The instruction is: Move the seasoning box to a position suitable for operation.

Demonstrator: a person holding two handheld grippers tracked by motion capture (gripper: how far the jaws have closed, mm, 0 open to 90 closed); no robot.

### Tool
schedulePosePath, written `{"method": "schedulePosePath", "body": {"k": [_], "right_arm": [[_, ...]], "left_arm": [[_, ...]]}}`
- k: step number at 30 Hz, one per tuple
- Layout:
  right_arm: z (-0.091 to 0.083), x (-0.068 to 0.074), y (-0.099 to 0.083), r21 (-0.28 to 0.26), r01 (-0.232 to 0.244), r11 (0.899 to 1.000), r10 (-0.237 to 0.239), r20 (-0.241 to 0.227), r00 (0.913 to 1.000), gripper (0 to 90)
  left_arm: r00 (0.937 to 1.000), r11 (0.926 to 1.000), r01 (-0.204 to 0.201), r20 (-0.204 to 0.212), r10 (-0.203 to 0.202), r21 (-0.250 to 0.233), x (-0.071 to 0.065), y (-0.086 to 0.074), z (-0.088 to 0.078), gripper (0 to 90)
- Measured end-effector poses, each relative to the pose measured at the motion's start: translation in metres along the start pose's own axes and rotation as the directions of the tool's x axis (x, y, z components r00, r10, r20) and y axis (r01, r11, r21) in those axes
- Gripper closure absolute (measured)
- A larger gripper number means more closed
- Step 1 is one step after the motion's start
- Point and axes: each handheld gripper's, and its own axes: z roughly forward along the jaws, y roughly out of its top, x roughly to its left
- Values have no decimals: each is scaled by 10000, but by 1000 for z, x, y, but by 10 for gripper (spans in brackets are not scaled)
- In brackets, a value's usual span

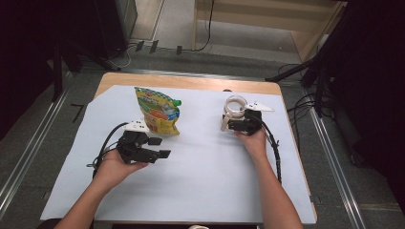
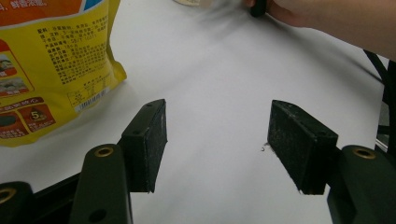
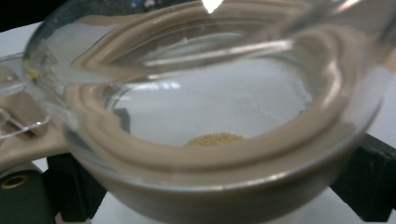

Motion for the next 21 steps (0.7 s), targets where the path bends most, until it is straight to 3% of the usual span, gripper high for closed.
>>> {"method": "schedulePosePath", "body": {"k": [8, 11, 21], "right_arm": [[2, 3, 0, -56, 194, 9998, -193, 200, 9996, 89], [0, 5, 0, -84, 481, 9988, -477, 377, 9981, 101], [-6, -1, 1, -387, 273, 9989, -265, 210, 9994, 119]], "left_arm": [[10000, 10000, 7, 58, -7, 26, -1, 0, 2, 389], [9999, 10000, 7, 116, -6, -17, -1, 0, 2, 390], [9999, 10000, 71, 101, -71, 46, -1, 0, 6, 394]]}}
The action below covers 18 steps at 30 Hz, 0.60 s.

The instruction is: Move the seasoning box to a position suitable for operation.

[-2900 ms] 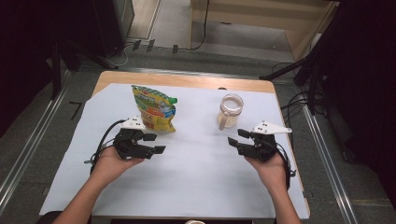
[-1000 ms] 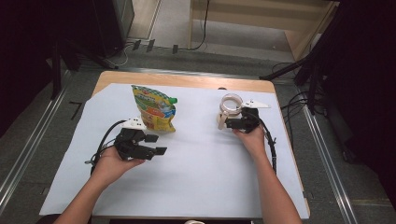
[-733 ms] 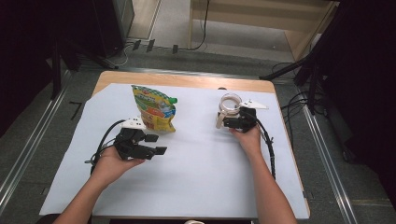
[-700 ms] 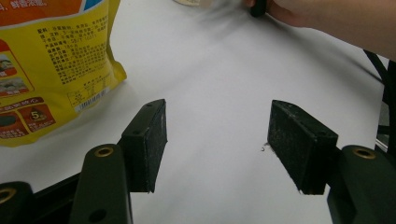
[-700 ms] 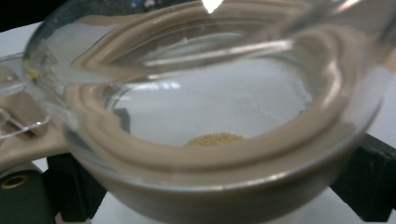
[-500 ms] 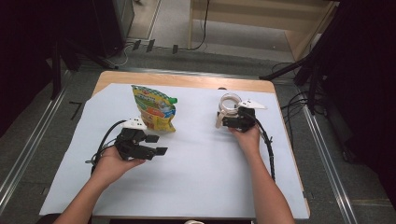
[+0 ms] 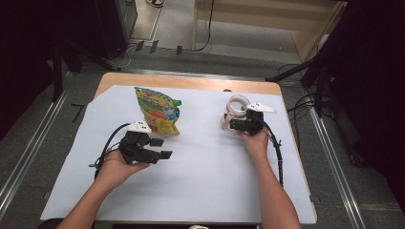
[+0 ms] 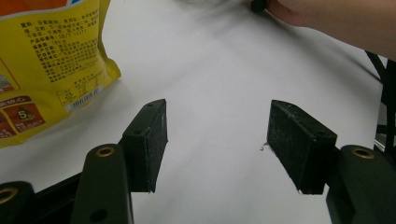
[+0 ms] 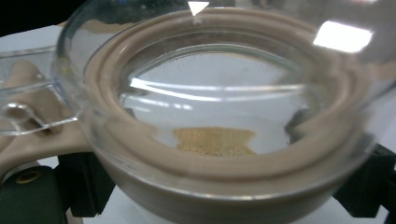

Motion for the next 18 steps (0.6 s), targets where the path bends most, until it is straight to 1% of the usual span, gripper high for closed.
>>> {"method": "schedulePosePath", "body": {"k": [6, 8, 10, 12, 15, 16, 18], "right_arm": [[-6, 0, 1, 82, 44, 10000, -43, -93, 9999, 123], [-7, 1, 0, 117, 140, 9998, -138, -146, 9998, 123], [-9, 2, 1, 224, 180, 9996, -175, -222, 9996, 123], [-11, 2, 1, 302, 158, 9994, -148, -319, 9994, 123], [-14, 2, 0, 399, 271, 9988, -257, -349, 9991, 123], [-15, 2, 0, 375, 340, 9987, -327, -361, 9988, 123], [-17, 2, -1, 327, 317, 9990, -305, -390, 9988, 123]], "left_arm": [[10000, 10000, -3, 1, 3, 9, -1, 0, 1, 393], [10000, 10000, 1, 23, -1, -7, 0, 0, 1, 393], [10000, 10000, 53, 68, -52, -55, 1, 1, 1, 393], [10000, 10000, 18, 59, -18, -52, 1, 1, 2, 393], [10000, 10000, 14, 52, -14, -41, 1, 1, 2, 393], [10000, 10000, 24, 62, -24, -34, 1, 1, 2, 393], [10000, 10000, 9, 54, -8, -41, 1, 1, 2, 393]]}}
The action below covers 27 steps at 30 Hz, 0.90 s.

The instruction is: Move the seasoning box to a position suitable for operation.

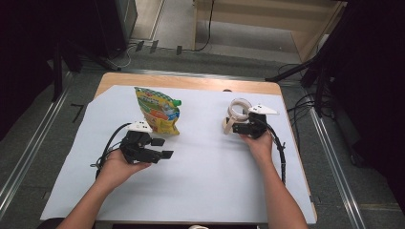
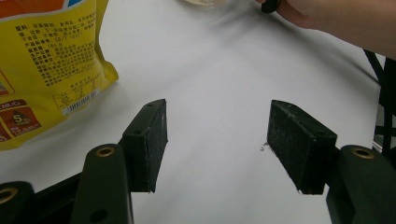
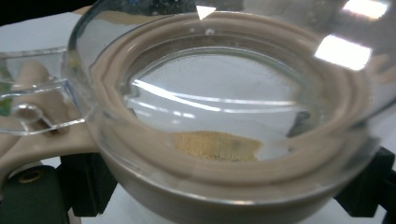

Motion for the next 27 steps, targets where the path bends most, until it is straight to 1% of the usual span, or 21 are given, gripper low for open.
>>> {"method": "schedulePosePath", "body": {"k": [1, 3, 4, 9, 10, 12, 15, 18, 20, 21, 22, 23, 24, 25, 27], "right_arm": [[-3, 1, -1, -93, 11, 10000, -11, -10, 10000, 123], [-4, 2, 0, -92, 37, 10000, -37, -2, 10000, 124], [-7, 4, 2, -77, 169, 9998, -170, -54, 9998, 124], [-13, 8, 7, -118, 242, 9996, -245, -206, 9995, 124], [-17, 11, 10, -126, 316, 9994, -320, -277, 9991, 124], [-19, 13, 11, -106, 360, 9993, -363, -302, 9989, 124], [-27, 20, 14, -27, 590, 9983, -590, -484, 9971, 124], [-32, 24, 15, -83, 550, 9985, -554, -596, 9967, 124], [-38, 31, 16, -74, 655, 9978, -659, -661, 9956, 124], [-43, 37, 16, -25, 763, 9971, -763, -737, 9944, 124], [-43, 37, 16, -25, 763, 9971, -763, -737, 9944, 124], [-49, 44, 15, -8, 879, 9961, -877, -894, 9921, 124], [-49, 44, 15, -8, 879, 9961, -877, -894, 9921, 124], [-52, 48, 14, 55, 931, 9956, -921, -959, 9911, 124], [-61, 59, 11, 70, 1052, 9944, -1037, -1157, 9879, 124]], "left_arm": [[10000, 10000, 16, 1, -16, -13, 0, 0, 0, 393], [10000, 10000, 21, -7, -21, -18, 0, 0, 0, 393], [10000, 10000, 26, 11, -26, -19, 0, 0, 0, 393], [10000, 10000, 39, 8, -39, -19, 0, 1, 0, 393], [10000, 10000, 49, -6, -49, 3, 1, 1, 0, 393], [10000, 10000, 70, -23, -70, 28, 1, 1, 0, 393], [10000, 10000, 80, -42, -80, 11, 2, 1, 0, 392], [10000, 10000, 70, 15, -70, 20, 2, 2, 1, 391], [10000, 10000, 58, -1, -58, 48, 2, 2, 1, 391], [10000, 10000, 58, -7, -58, 48, 2, 2, 1, 390], [10000, 10000, 57, -7, -57, 44, 2, 2, 1, 390], [10000, 10000, 71, 15, -71, 26, 2, 2, 1, 390], [10000, 10000, 67, 2, -67, 26, 2, 2, 2, 390], [10000, 10000, 53, 2, -53, 55, 2, 3, 2, 389], [10000, 10000, 23, -34, -23, 78, 2, 3, 3, 387]]}}
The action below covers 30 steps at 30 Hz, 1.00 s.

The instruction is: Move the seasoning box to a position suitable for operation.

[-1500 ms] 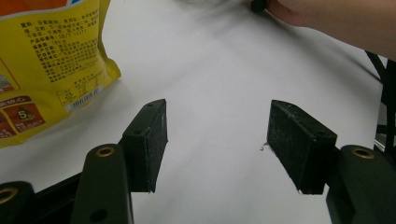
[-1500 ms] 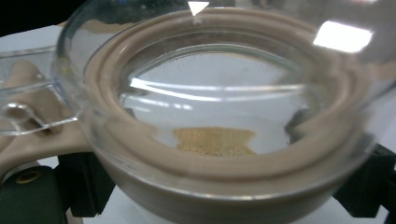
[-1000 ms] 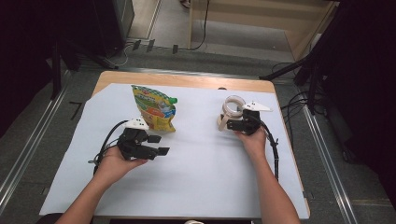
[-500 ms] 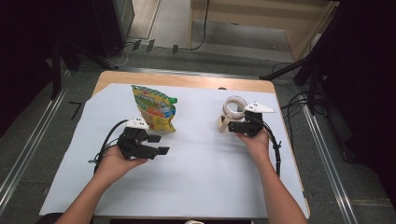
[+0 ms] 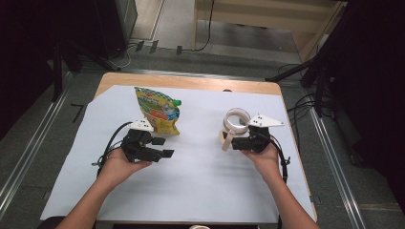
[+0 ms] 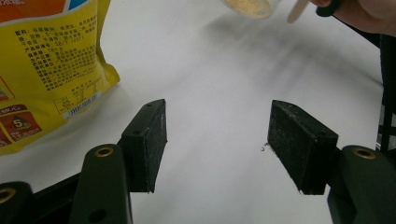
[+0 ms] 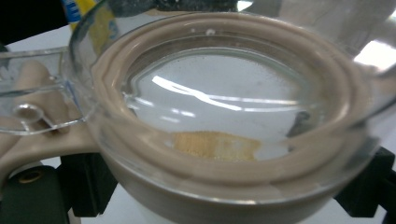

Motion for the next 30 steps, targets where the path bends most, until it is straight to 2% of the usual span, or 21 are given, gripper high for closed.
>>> {"method": "schedulePosePath", "body": {"k": [4, 5, 9, 15, 20, 23, 27, 30], "right_arm": [[-5, 9, -2, 92, 172, 9998, -171, -92, 9998, 124], [-7, 15, -4, 148, 292, 9995, -289, -175, 9994, 124], [-11, 27, -6, 100, 272, 9996, -268, -433, 9987, 124], [-9, 40, -10, 219, 322, 9992, -304, -799, 9963, 123], [0, 52, -16, 426, 291, 9987, -236, -1236, 9920, 124], [7, 60, -18, 600, 546, 9967, -454, -1464, 9882, 124], [14, 67, -21, 697, 537, 9961, -407, -1760, 9836, 124], [23, 76, -25, 824, 764, 9937, -584, -2017, 9777, 123]], "left_arm": [[10000, 10000, -12, 38, 12, 5, 0, 1, 1, 383], [10000, 9999, -85, 30, 85, 59, 0, 1, 2, 381], [9996, 9995, -269, 9, 269, 145, -1, 1, 4, 379], [9997, 9997, -234, 25, 234, 70, 2, 1, 4, 377], [9997, 9997, -244, 56, 244, 29, 4, 1, 3, 377], [9998, 9998, -208, 43, 208, 27, 4, 0, 3, 377], [9997, 9997, -225, 31, 225, 23, 4, 0, 3, 377], [9997, 9997, -236, 29, 236, 27, 3, 0, 4, 377]]}}
